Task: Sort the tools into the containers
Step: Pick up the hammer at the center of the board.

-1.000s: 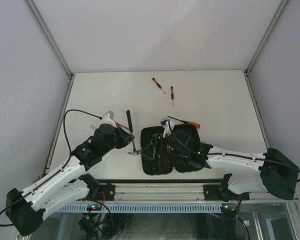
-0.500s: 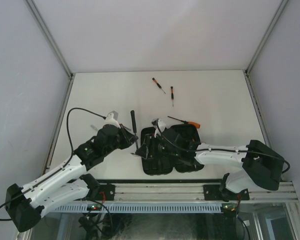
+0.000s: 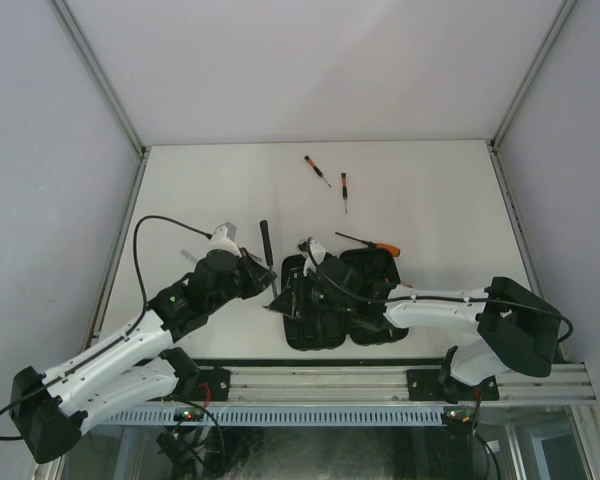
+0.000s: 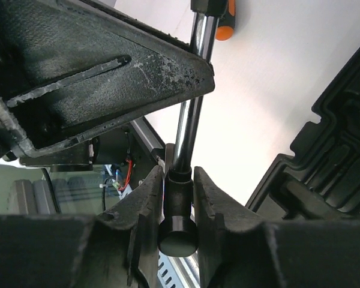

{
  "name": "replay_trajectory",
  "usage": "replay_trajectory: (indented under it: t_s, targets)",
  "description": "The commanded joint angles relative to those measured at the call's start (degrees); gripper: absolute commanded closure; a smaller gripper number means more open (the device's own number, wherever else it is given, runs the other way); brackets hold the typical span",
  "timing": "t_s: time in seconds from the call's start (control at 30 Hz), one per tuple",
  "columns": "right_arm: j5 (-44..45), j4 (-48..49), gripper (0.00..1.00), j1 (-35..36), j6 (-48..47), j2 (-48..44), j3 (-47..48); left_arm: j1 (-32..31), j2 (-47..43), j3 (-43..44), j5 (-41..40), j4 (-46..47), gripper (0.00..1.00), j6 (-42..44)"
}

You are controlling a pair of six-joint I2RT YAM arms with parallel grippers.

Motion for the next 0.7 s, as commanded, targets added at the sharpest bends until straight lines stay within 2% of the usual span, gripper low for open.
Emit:
replay_trajectory:
  t_s: [0.0,0.13,0.27,0.43,0.67]
  targets:
    - [2.38,-1.18,0.97,0.32,-0.21,-2.92,2.21,-0.31,-2.53,3.24,-0.71,5.26,0.76,1.58]
    - [5.23,-5.72,1.0,-0.04,-1.24,-6.6,2.1,-0.31,-5.44,3.24,-2.0,5.09,0.53,4.7]
    - [7.21,-9.63,1.0,-0.63,-3.21,-11.44,1.35,-0.22,-9.62,3.25,-3.44,5.34,0.4,8.16]
    - [6.95,-10.58,1.0,-2.28,-4.15,-18.89,-1.86,-0.27,-12.36,3.57,-3.61,5.32,0.35,11.12]
    - [4.12,-8.52,1.0,-7.56,1.96,-28.61,-8.01,-0.22,-12.15,2.06,0.32,7.74,0.31,9.51]
